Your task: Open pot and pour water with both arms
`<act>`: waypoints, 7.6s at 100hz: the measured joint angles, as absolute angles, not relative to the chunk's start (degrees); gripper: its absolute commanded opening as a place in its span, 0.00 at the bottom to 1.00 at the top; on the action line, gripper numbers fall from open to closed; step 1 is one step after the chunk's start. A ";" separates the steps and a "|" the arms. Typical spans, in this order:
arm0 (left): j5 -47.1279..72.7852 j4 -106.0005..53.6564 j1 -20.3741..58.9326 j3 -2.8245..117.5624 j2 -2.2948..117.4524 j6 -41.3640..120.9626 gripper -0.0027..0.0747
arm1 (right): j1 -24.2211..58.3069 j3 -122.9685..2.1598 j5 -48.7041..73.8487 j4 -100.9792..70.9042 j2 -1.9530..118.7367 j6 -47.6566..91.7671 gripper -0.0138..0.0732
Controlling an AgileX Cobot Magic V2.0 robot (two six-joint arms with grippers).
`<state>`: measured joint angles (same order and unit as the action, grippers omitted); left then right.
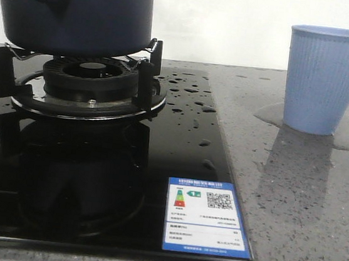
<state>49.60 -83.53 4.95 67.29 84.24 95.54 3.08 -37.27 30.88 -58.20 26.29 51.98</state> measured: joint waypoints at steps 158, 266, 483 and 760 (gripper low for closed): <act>53.94 -86.95 4.95 70.52 65.98 93.98 0.31 | 21.13 -30.53 -1.39 -62.94 52.74 64.90 0.88; 55.37 -86.95 4.95 70.52 65.98 93.89 0.31 | 23.58 -30.53 -19.72 -39.95 68.67 32.46 0.82; 40.89 -86.44 5.05 70.52 58.96 82.11 0.31 | 38.37 -89.39 22.28 16.78 90.93 16.48 0.57; 41.30 -78.53 9.73 67.78 59.48 81.99 0.31 | 16.50 -48.37 1.10 53.95 65.83 -38.28 0.57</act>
<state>41.30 -78.53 9.73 67.78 59.48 81.99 16.50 -48.37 1.10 53.95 65.83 -38.28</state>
